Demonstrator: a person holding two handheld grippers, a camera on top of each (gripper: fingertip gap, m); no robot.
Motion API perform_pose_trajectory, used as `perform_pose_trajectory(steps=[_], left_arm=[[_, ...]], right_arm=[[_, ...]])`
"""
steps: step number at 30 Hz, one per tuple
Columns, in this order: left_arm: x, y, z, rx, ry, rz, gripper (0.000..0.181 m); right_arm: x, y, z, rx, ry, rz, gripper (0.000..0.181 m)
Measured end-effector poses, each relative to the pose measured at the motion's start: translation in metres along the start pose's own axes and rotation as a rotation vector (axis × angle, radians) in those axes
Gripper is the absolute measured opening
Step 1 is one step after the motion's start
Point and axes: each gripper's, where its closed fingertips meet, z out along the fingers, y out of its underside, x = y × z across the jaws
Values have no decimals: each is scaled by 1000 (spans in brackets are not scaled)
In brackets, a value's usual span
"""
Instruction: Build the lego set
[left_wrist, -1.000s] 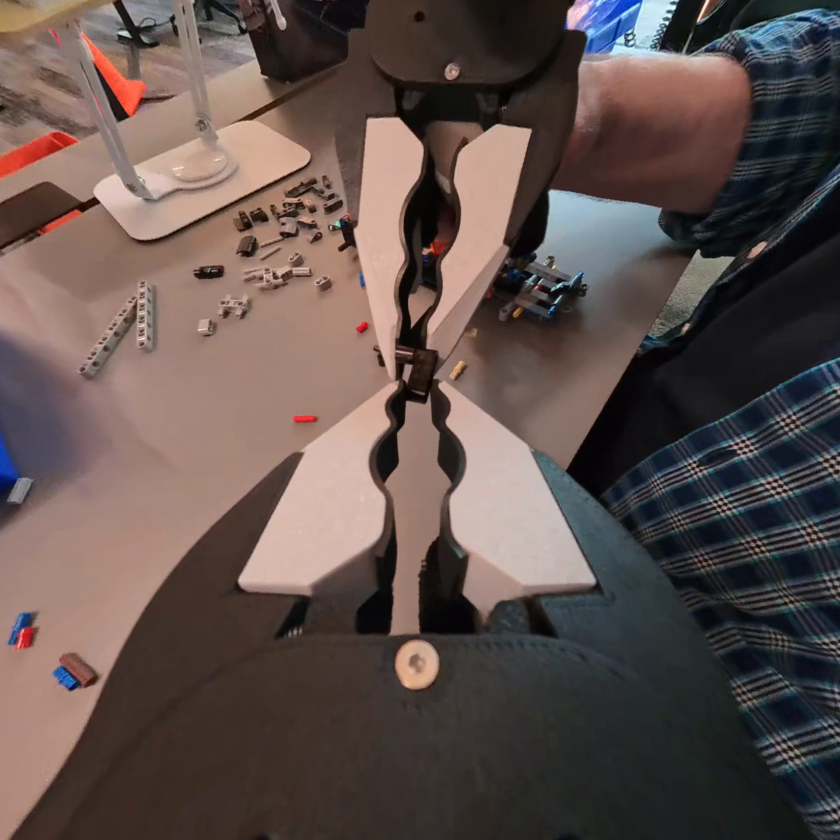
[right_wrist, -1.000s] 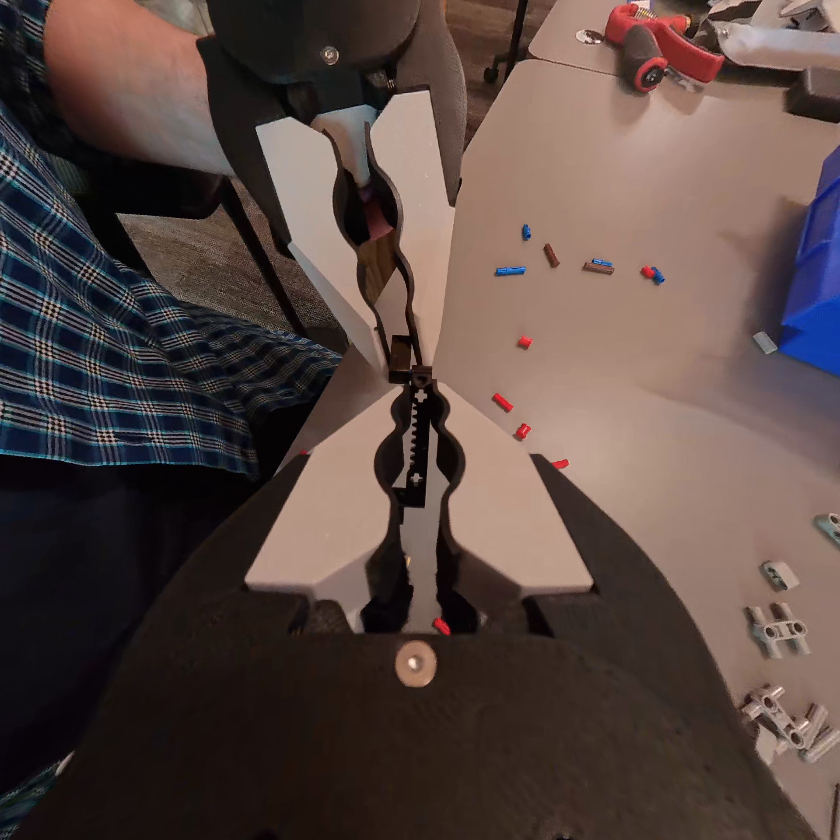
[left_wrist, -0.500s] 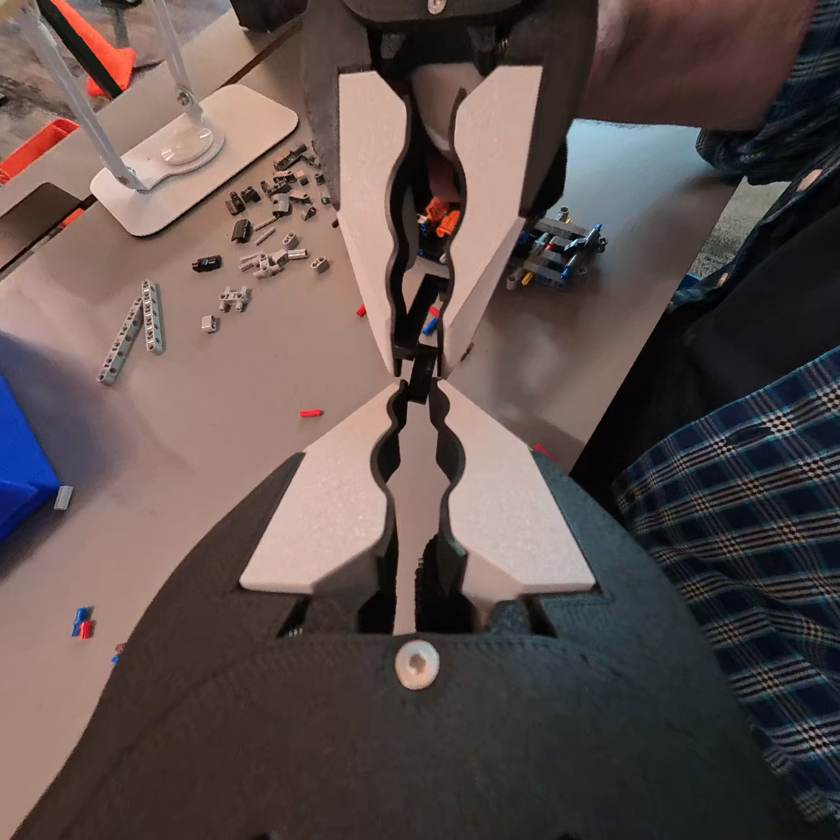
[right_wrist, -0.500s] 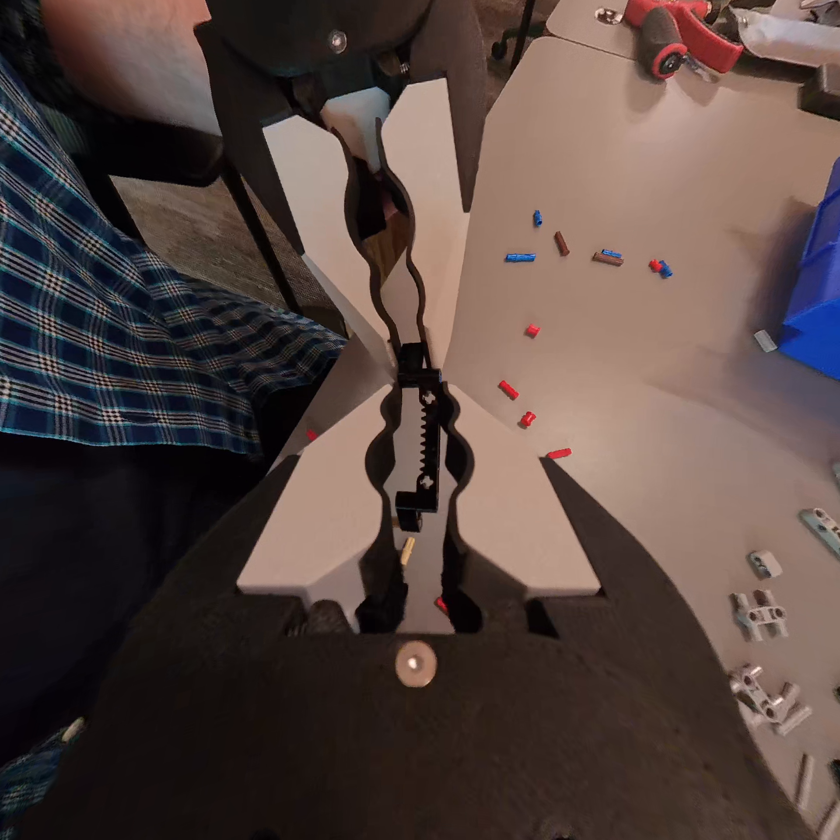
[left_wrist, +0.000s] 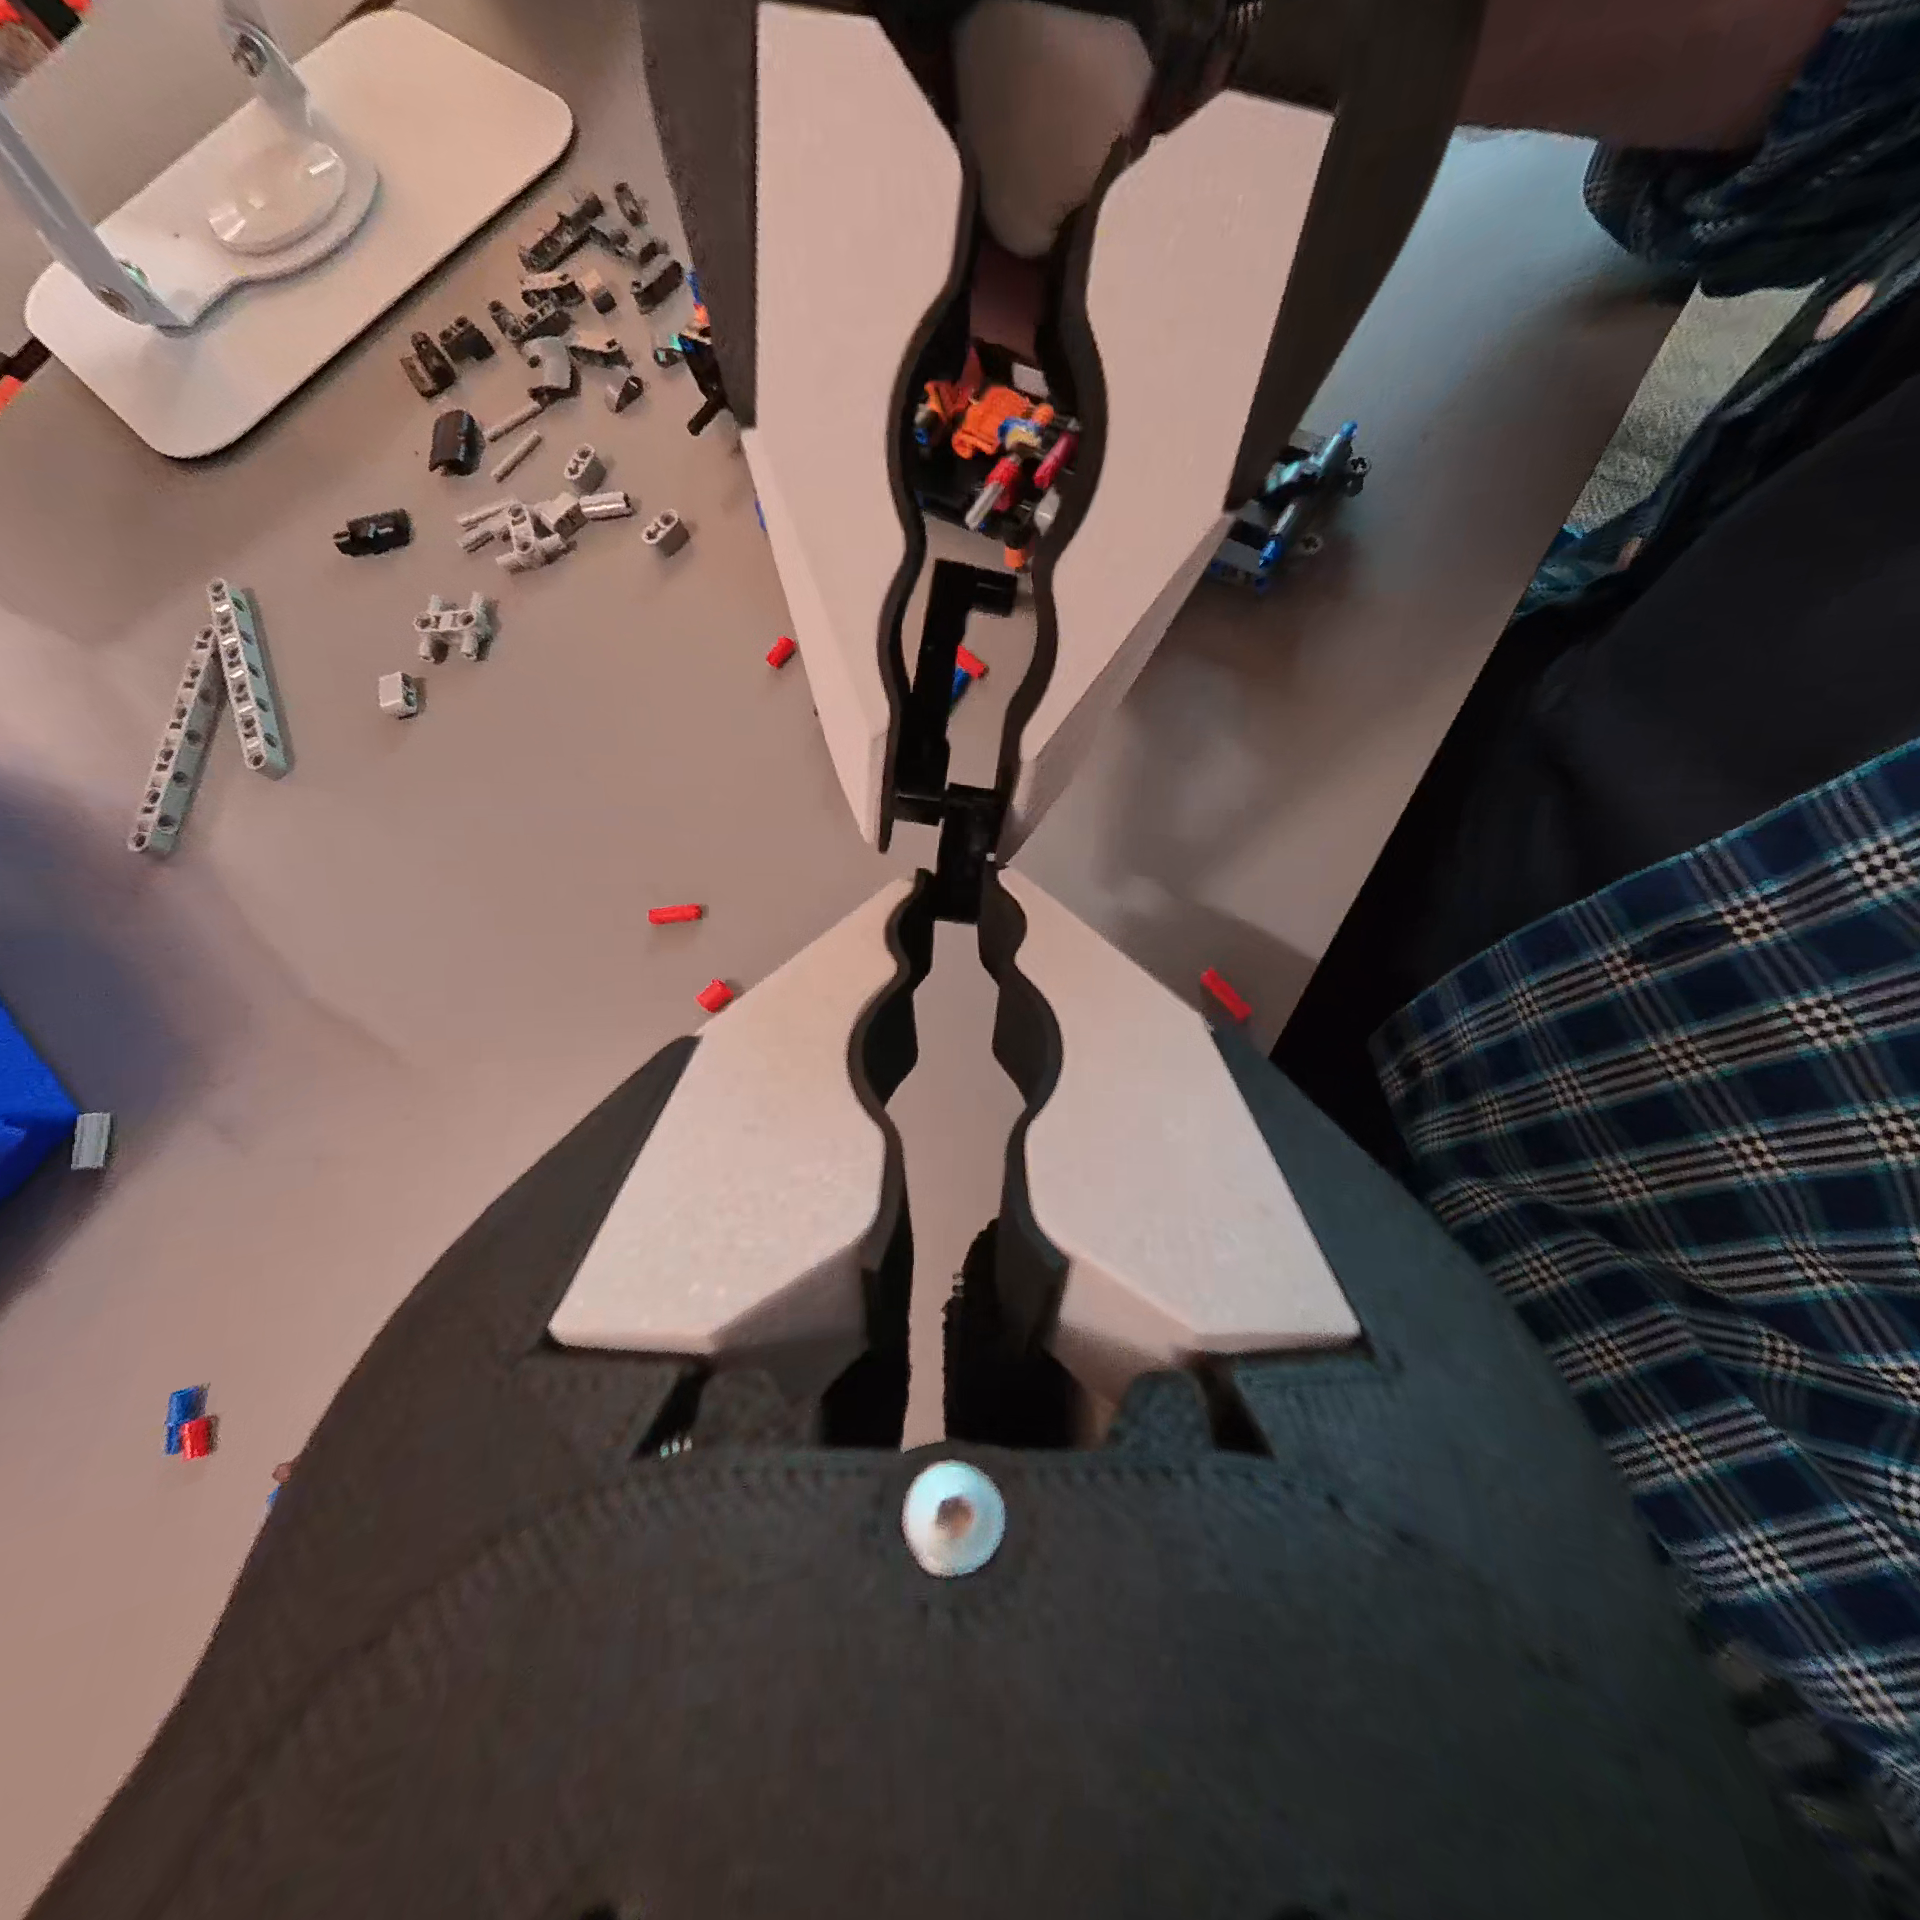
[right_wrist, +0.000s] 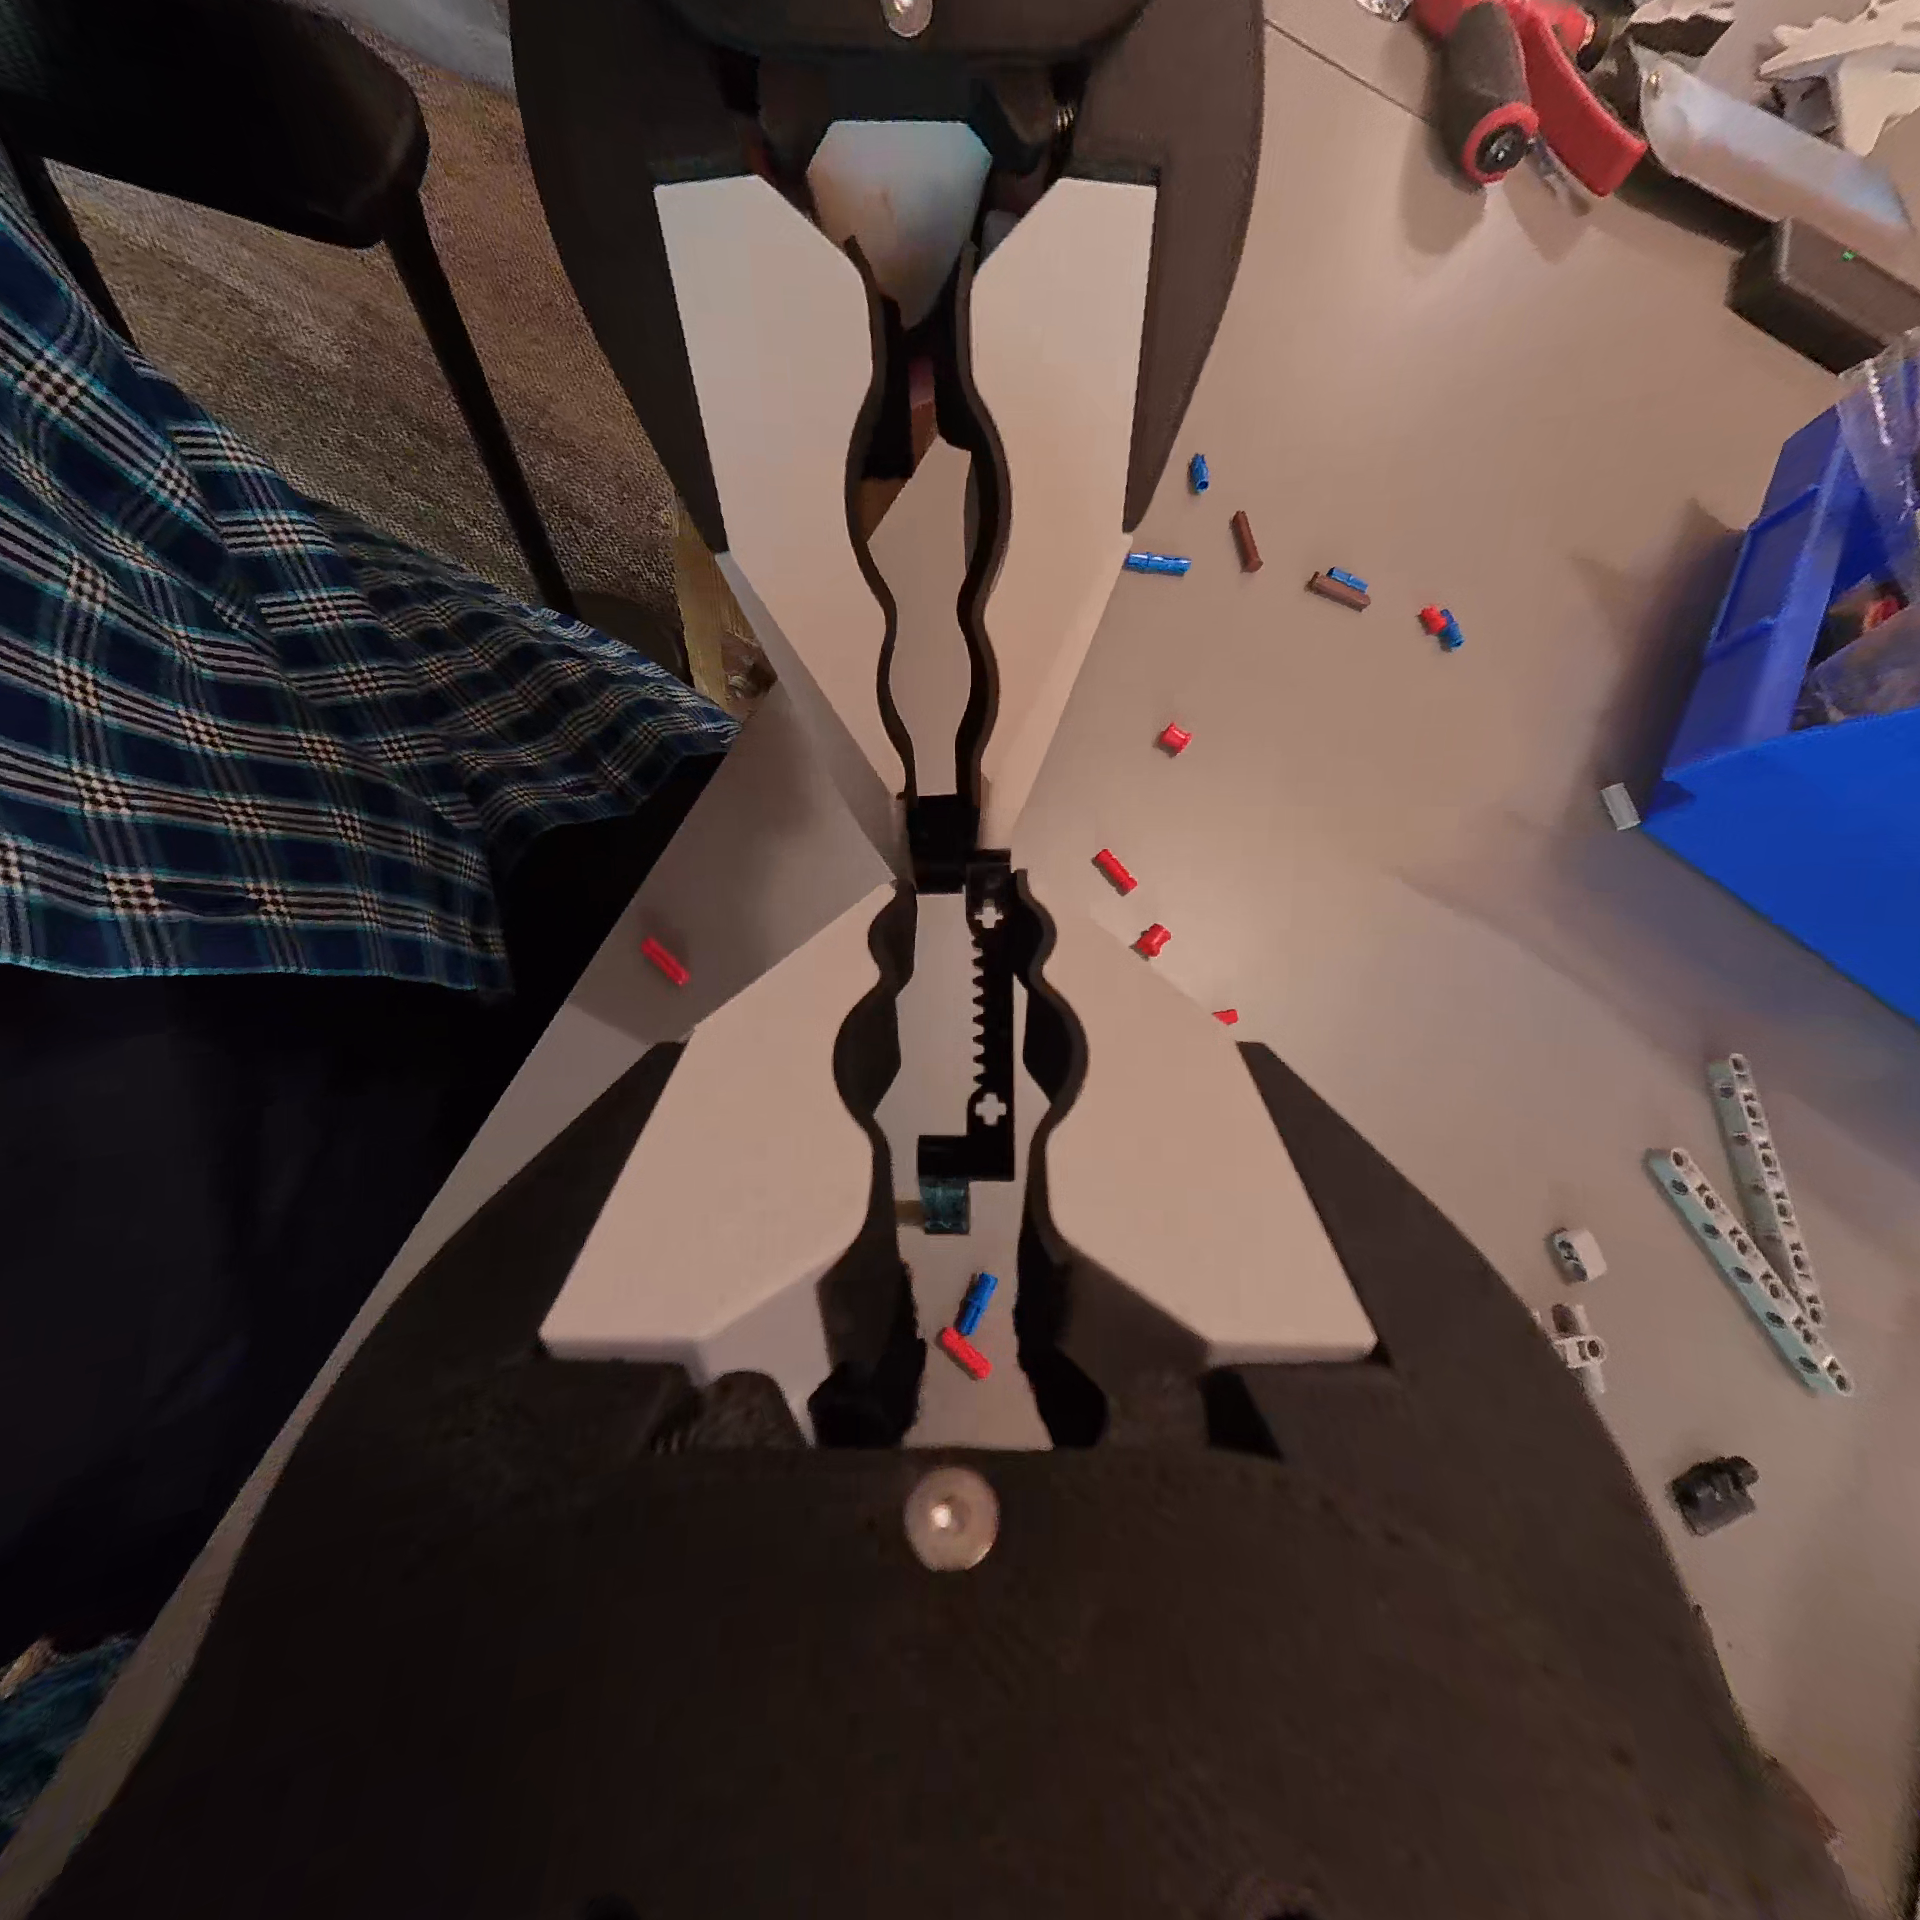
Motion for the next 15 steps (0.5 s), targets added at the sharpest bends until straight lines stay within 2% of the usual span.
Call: perform_pose_trajectory(steps=[2,4,15], left_arm=[[2,-3,1,-2,17,-7,8],[0,0,4,-37,2,15,8],[2,-6,3,-3,0,11,8]], right_arm=[[-5,-6,3,28,-22,22,27],[-4,-3,6,1,-7,13,26],[-5,-2,0,33,-33,66,24]])
